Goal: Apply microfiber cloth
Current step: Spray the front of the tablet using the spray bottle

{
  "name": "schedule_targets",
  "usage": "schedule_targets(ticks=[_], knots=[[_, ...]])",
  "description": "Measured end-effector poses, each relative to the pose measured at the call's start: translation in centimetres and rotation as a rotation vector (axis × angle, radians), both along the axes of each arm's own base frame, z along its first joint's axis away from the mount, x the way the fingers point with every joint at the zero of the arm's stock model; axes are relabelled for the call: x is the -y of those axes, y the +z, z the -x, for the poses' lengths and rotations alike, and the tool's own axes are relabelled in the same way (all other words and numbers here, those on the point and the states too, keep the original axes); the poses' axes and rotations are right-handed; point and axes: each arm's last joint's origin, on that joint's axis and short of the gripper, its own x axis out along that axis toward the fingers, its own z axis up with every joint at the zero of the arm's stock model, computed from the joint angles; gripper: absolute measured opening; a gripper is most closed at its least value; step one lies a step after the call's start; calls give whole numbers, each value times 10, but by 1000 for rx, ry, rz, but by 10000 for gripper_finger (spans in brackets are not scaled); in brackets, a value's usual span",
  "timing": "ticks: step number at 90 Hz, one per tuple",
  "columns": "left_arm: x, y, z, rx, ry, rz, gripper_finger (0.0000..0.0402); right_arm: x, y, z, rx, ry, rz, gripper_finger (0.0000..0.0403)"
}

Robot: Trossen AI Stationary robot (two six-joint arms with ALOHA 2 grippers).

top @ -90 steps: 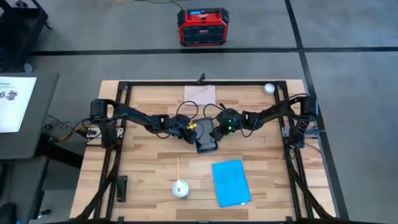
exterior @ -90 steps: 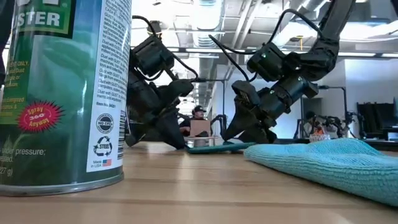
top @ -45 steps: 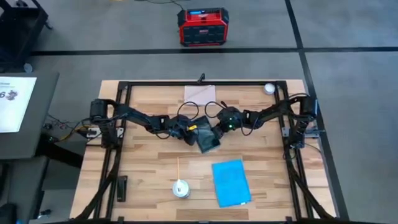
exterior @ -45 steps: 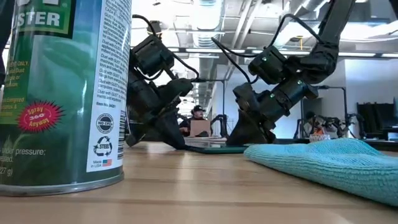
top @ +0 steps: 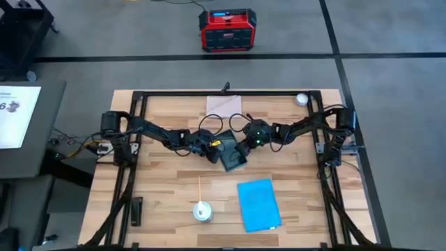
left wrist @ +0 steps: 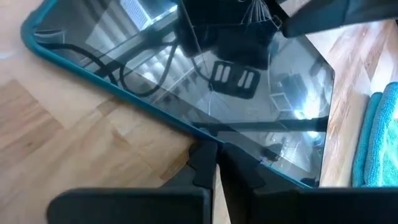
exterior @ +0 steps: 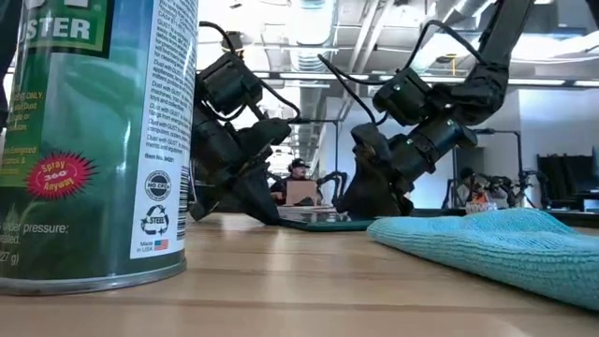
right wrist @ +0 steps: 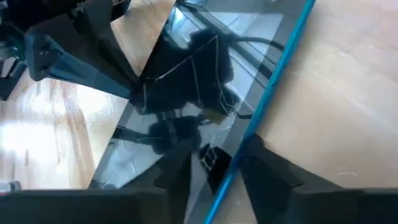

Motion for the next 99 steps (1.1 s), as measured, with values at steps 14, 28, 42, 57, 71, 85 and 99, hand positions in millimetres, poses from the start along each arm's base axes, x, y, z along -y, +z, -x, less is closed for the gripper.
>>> schedule_targets(ticks=[14,28,42,57,71,85,99], knots=[[0,0,0,-5,5,-11,0,0,0,0,5,-1,-16,208],[-1,-1,1,-17,-1,-28,0,0,1,-1,18,1,-15,216],[-3,-6,7,-33,7,-37,0,-1,2,-1,27,12,-21,213],[-5,-9,10,-16,43,-67,0,-4,3,-3,48,44,-63,212],[-6,-8,10,-9,52,-73,0,-4,6,-5,86,45,-78,206],[-6,-8,10,-9,50,-71,0,-4,6,-6,96,42,-60,124],[-1,-8,9,13,33,-89,0,-2,7,-6,111,27,-76,40]])
